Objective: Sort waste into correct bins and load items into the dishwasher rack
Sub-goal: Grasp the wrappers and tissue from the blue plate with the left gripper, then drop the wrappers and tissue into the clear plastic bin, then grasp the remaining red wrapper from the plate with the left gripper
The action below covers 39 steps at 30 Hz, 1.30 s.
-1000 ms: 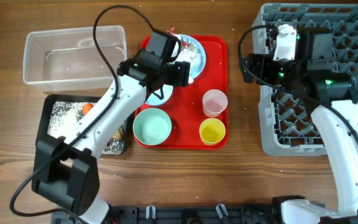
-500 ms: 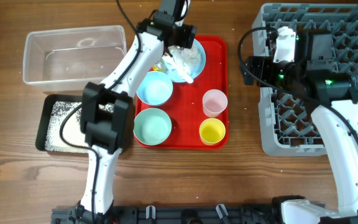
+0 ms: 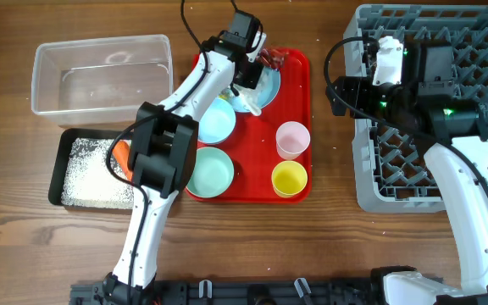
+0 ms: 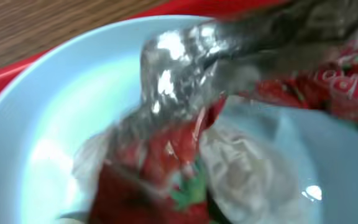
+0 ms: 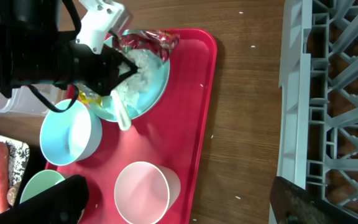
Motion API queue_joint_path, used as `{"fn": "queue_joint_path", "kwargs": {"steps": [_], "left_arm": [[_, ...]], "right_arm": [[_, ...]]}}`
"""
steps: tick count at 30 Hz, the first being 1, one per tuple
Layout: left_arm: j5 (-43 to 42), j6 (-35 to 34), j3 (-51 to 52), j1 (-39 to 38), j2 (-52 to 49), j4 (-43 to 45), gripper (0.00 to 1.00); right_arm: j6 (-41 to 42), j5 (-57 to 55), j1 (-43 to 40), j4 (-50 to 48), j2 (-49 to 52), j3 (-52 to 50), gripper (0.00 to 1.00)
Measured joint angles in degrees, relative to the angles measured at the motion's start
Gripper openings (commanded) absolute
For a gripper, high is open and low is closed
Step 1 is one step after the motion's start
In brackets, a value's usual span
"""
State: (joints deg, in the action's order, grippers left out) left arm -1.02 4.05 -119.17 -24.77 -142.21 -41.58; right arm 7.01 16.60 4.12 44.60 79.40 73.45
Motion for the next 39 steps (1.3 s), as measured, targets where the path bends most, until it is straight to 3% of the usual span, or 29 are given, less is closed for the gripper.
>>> {"fn": "queue_joint_path", "kwargs": {"steps": [8,17,21,24,25,26,30,37,39], "left_arm": [[-0.42,-3.37,-0.02,-0.33,1.31,-1.31,0.04],[-0.68,-8.85,-0.04,6.64,20.33,-3.72,0.04],[-0.76,-10.62,-0.04,15.58,23.80,-13.49,0.04],[1.29,-10.80,-0.07,27.41,24.96,-19.41,0.06],[1.92,-10.80,-0.04,30.56,23.96,-19.76,0.80],[2.05,-10.78,-0.02,33.53,20.83,-19.87,1.00],[0.70,-9.86,0.46,33.64,15.98,-17.57,1.00],[1.46,-8.72,0.44,30.14,16.20,-17.38,1.00],[2.58,-8.87,0.44,30.80,16.20,-19.26,0.92]], "right_arm": [[0.00,-0.15,0.00,0.00,0.00,0.00,0.96],[0.00,-0.15,0.00,0.04,0.00,0.00,0.96],[0.00,-0.17,0.00,0.07,0.00,0.00,0.96],[-0.02,-0.17,0.00,0.07,0.00,0.00,0.96],[0.00,-0.17,0.00,0.04,0.00,0.00,0.96],[0.00,-0.17,0.00,0.26,0.00,0.00,0.96],[0.00,-0.17,0.00,0.61,0.00,0.00,0.96],[-0.02,-0.17,0.00,1.09,0.00,0.00,0.96],[-0.04,-0.17,0.00,1.18,0.00,0.00,0.96]]}}
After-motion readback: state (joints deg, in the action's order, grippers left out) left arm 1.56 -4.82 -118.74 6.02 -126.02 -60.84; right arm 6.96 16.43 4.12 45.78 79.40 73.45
